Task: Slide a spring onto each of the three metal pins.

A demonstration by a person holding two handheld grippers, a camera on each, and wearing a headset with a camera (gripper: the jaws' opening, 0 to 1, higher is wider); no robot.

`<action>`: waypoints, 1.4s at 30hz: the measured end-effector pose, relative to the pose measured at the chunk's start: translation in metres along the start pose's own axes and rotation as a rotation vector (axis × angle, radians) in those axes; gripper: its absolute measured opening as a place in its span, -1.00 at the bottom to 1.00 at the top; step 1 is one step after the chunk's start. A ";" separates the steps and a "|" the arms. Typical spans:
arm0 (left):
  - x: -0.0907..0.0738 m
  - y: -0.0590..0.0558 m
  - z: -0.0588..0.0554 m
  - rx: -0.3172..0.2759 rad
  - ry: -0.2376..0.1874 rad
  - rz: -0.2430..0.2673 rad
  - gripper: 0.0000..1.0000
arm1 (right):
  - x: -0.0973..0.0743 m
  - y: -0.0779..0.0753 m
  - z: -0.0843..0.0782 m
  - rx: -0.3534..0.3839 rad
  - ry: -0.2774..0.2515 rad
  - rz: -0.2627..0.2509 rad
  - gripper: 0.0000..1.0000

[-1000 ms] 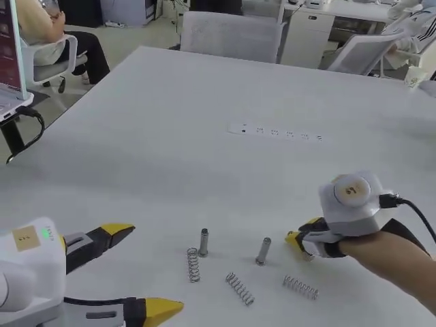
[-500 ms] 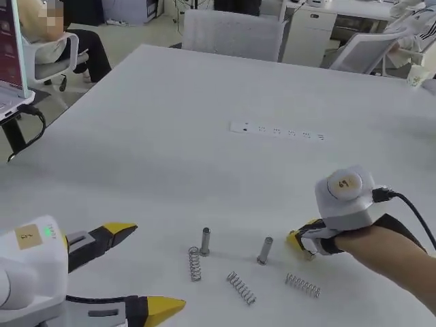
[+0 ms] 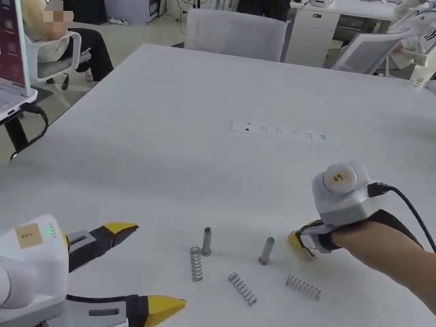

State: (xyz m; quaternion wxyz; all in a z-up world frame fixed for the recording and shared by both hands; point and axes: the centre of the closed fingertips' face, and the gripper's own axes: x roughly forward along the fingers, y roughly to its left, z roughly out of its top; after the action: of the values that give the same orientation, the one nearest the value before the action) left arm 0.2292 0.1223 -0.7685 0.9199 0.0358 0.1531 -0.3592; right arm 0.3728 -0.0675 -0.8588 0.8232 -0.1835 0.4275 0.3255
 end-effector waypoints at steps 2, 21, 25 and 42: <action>0.000 0.000 0.001 -0.002 -0.002 -0.001 0.53 | 0.000 -0.001 0.000 0.009 0.004 0.002 -0.86; 0.000 -0.001 0.003 0.008 -0.003 -0.005 0.51 | -0.003 0.000 -0.003 0.025 0.014 -0.008 -0.89; 0.000 -0.002 0.003 0.010 -0.003 -0.009 0.51 | -0.009 0.001 -0.001 0.025 0.000 -0.012 -0.89; 0.002 -0.004 0.005 0.020 -0.004 -0.022 0.50 | -0.039 0.000 0.000 0.029 -0.072 -0.038 -0.90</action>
State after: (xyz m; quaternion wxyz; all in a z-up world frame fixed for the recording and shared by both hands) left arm 0.2291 0.1165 -0.7643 0.9159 0.0426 0.1482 -0.3707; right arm 0.3564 -0.0824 -0.8270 0.8465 -0.1678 0.3988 0.3102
